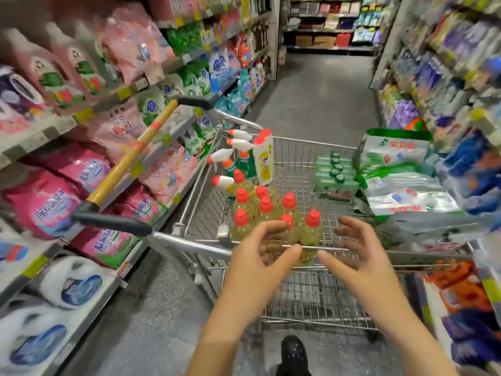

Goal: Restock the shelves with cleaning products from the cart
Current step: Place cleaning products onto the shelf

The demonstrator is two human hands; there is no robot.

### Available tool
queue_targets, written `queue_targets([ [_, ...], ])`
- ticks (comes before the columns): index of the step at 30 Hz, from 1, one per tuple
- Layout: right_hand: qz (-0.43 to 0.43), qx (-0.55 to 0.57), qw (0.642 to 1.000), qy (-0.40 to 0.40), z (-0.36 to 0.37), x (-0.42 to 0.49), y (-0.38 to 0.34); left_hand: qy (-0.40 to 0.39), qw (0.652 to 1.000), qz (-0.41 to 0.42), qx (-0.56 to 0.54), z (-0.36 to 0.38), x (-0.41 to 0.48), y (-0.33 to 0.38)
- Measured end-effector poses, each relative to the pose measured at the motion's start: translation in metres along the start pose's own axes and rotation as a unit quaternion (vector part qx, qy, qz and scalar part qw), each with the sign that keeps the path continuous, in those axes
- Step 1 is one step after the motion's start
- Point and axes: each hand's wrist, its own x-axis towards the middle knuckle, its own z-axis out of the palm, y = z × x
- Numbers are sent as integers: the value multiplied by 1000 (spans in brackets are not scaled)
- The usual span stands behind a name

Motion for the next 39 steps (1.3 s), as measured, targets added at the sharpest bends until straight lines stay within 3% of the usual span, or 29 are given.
queue_targets([
  [4,79,-91,992,-24,3,65,63,19,998,-22,47,20,66,-12],
  [9,83,-206,969,-110,7,118,110,45,991,-29,126,46,132,-28],
  [14,110,-194,962,-154,14,136,130,93,980,-47,167,61,164,-47],
  [20,111,-199,967,-115,13,143,132,90,980,-54,169,64,182,-60],
  [24,106,-171,978,-64,3,152,120,76,980,-61,171,63,186,-58],
  [27,97,-80,991,-46,-9,160,105,55,982,-52,175,60,188,-54],
  [33,-19,-32,999,-29,-34,172,39,0,985,-21,171,64,186,-46],
  [39,-110,131,985,10,-49,168,-31,-130,991,13,-9,57,189,-14],
])
